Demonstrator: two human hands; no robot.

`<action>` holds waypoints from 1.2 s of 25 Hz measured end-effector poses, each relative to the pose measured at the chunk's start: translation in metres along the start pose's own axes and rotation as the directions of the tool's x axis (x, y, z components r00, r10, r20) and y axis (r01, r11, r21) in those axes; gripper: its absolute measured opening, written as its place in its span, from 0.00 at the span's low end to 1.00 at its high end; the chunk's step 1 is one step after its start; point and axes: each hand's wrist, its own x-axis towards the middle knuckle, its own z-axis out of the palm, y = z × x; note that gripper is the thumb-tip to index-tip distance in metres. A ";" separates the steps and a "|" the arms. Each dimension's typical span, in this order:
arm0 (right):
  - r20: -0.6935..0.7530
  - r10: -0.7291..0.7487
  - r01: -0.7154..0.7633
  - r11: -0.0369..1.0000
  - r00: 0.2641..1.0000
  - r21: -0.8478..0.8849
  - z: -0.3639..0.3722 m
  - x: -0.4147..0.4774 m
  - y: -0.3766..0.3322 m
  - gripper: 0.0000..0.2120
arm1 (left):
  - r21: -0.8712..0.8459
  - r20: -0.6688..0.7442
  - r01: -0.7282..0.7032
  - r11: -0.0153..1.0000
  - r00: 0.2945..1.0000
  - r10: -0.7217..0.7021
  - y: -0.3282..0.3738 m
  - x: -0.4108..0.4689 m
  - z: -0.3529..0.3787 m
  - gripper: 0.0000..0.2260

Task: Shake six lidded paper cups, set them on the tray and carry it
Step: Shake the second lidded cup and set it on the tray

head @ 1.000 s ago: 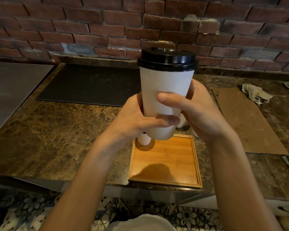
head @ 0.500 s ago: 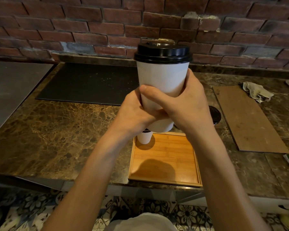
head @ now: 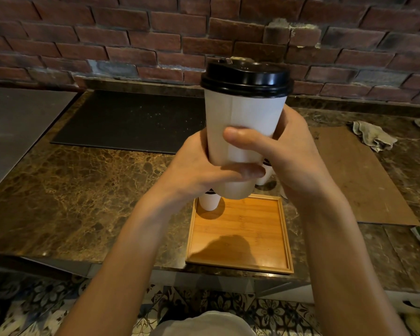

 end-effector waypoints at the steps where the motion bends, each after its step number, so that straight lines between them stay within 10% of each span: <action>1: 0.033 0.002 -0.003 0.999 0.999 0.035 -0.002 0.000 0.001 0.30 | -0.010 0.029 -0.008 1.000 1.000 0.008 0.001 -0.001 0.000 0.26; 8: 0.155 0.064 -0.079 0.993 0.986 0.088 -0.006 0.000 0.004 0.26 | -0.001 0.059 -0.012 1.000 0.998 0.012 0.000 -0.005 -0.001 0.25; 30: -0.149 -0.016 -0.010 0.985 0.989 -0.175 0.020 -0.008 -0.003 0.31 | 0.045 -0.078 -0.014 0.999 0.997 0.018 -0.008 -0.009 -0.004 0.26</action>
